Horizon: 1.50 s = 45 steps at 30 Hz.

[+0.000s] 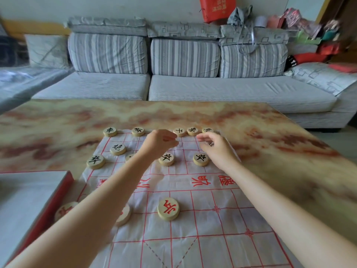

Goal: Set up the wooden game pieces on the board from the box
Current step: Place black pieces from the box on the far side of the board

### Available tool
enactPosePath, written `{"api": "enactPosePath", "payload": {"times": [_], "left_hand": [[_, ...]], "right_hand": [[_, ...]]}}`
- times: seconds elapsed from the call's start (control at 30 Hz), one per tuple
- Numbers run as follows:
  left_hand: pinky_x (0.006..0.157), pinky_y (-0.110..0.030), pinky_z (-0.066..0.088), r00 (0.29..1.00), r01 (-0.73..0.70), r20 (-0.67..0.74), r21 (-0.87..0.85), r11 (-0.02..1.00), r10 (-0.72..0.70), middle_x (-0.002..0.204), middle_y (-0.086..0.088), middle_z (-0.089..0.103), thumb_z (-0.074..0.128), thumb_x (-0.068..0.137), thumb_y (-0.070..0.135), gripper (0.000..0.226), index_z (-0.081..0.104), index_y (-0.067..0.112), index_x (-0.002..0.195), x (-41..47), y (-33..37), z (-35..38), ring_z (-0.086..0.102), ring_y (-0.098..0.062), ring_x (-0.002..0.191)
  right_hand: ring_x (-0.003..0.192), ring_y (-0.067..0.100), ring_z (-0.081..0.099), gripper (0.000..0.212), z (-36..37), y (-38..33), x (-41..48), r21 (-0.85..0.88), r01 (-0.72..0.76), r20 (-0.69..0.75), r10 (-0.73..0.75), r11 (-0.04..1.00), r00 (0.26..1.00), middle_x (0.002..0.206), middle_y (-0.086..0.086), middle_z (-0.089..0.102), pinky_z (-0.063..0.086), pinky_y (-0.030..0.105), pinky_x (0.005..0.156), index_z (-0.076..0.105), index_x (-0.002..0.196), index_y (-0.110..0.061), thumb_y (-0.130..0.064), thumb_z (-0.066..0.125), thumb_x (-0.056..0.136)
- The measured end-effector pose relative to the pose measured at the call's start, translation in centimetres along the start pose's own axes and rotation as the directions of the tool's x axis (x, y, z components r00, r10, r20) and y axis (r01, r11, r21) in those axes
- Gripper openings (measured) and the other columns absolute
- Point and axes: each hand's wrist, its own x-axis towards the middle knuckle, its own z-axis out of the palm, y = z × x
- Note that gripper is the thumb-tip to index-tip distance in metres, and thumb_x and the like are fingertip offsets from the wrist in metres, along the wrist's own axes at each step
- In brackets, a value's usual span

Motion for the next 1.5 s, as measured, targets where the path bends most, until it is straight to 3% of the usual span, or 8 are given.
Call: {"api": "enactPosePath", "payload": {"times": [0.17, 0.33, 0.5, 0.63, 0.9, 1.07, 1.3, 1.5], "left_hand": [[0.091, -0.037, 0.051, 0.995, 0.052, -0.089, 0.012, 0.999, -0.051, 0.099, -0.016, 0.071, 0.069, 0.078, 0.006, 0.022, 0.070, 0.008, 0.100, -4.8, -3.4, -7.3, 0.066, -0.025, 0.094], [0.077, -0.022, 0.041, 0.970, 0.140, -0.217, 0.133, 0.981, -0.109, 0.101, -0.010, 0.070, 0.067, 0.078, 0.004, 0.023, 0.069, 0.008, 0.101, -10.3, -7.4, -14.0, 0.062, -0.017, 0.085], [0.090, -0.032, 0.041, 0.927, 0.240, -0.364, 0.383, 0.892, -0.093, 0.112, -0.013, 0.065, 0.066, 0.079, 0.005, 0.031, 0.067, 0.011, 0.108, -15.5, -11.7, -19.6, 0.058, -0.031, 0.106], [0.092, -0.038, 0.041, 0.877, 0.353, -0.459, 0.408, 0.842, -0.145, 0.114, -0.016, 0.061, 0.068, 0.074, 0.006, 0.036, 0.067, 0.012, 0.109, -18.0, -14.6, -22.6, 0.054, -0.036, 0.108], [0.091, -0.041, 0.039, 0.856, 0.438, -0.494, 0.536, 0.722, -0.153, 0.119, -0.017, 0.055, 0.063, 0.081, 0.014, 0.027, 0.063, 0.009, 0.107, -19.0, -17.9, -24.3, 0.045, -0.038, 0.109], [0.091, -0.045, 0.040, 0.837, 0.458, -0.528, 0.536, 0.709, -0.141, 0.117, -0.023, 0.054, 0.065, 0.081, 0.016, 0.037, 0.060, 0.006, 0.116, -18.2, -18.4, -24.8, 0.045, -0.042, 0.107], [0.089, -0.045, 0.037, 0.831, 0.490, -0.536, 0.581, 0.650, -0.146, 0.110, -0.024, 0.052, 0.067, 0.079, 0.020, 0.038, 0.058, 0.003, 0.112, -17.8, -18.7, -25.1, 0.044, -0.040, 0.105], [0.091, -0.039, 0.042, 0.785, 0.439, -0.584, 0.286, 0.852, -0.208, 0.118, -0.018, 0.048, 0.076, 0.070, 0.020, 0.055, 0.056, 0.012, 0.120, -17.9, -16.8, -25.5, 0.051, -0.037, 0.107]], "right_hand": [[0.096, 0.009, 0.058, 0.021, 3.9, -4.9, -2.7, 0.033, 0.020, 0.194, -0.026, 0.999, 0.981, 0.104, 0.003, 0.067, 0.044, 0.016, 0.089, 0.064, 0.105, -0.008, -0.003, 0.058, 0.086], [0.095, 0.012, 0.059, 0.021, 7.4, -8.6, -5.0, 0.007, 0.047, 0.359, -0.046, 0.999, 0.932, 0.102, 0.001, 0.067, 0.045, 0.027, 0.090, 0.064, 0.105, -0.011, -0.009, 0.058, 0.086], [0.088, 0.007, 0.058, 0.020, 10.9, -11.7, -6.8, 0.047, 0.072, 0.444, -0.086, 0.996, 0.892, 0.098, 0.000, 0.065, 0.046, 0.026, 0.089, 0.064, 0.105, -0.011, -0.007, 0.058, 0.086], [0.085, 0.005, 0.056, 0.020, 13.6, -14.0, -8.1, 0.069, 0.090, 0.481, -0.112, 0.994, 0.869, 0.098, 0.000, 0.064, 0.044, 0.017, 0.082, 0.064, 0.106, -0.011, -0.008, 0.057, 0.087], [0.088, 0.010, 0.056, 0.021, 18.5, -17.0, -10.0, 0.121, 0.101, 0.556, -0.152, 0.987, 0.817, 0.098, 0.000, 0.064, 0.046, 0.026, 0.088, 0.063, 0.106, -0.013, -0.009, 0.057, 0.086], [0.089, 0.007, 0.056, 0.022, 19.8, -17.4, -10.4, 0.127, 0.088, 0.581, -0.146, 0.988, 0.801, 0.099, -0.002, 0.064, 0.042, 0.018, 0.079, 0.062, 0.108, -0.013, -0.012, 0.056, 0.087], [0.087, 0.008, 0.056, 0.021, 21.4, -18.3, -10.7, 0.125, 0.106, 0.604, -0.160, 0.987, 0.781, 0.098, -0.003, 0.063, 0.046, 0.029, 0.091, 0.062, 0.107, -0.015, -0.013, 0.056, 0.088], [0.091, 0.011, 0.057, 0.022, 24.4, -19.9, -10.4, 0.126, 0.131, 0.601, -0.181, 0.983, 0.779, 0.097, -0.003, 0.064, 0.045, 0.028, 0.091, 0.063, 0.108, -0.012, -0.011, 0.056, 0.086]]}}
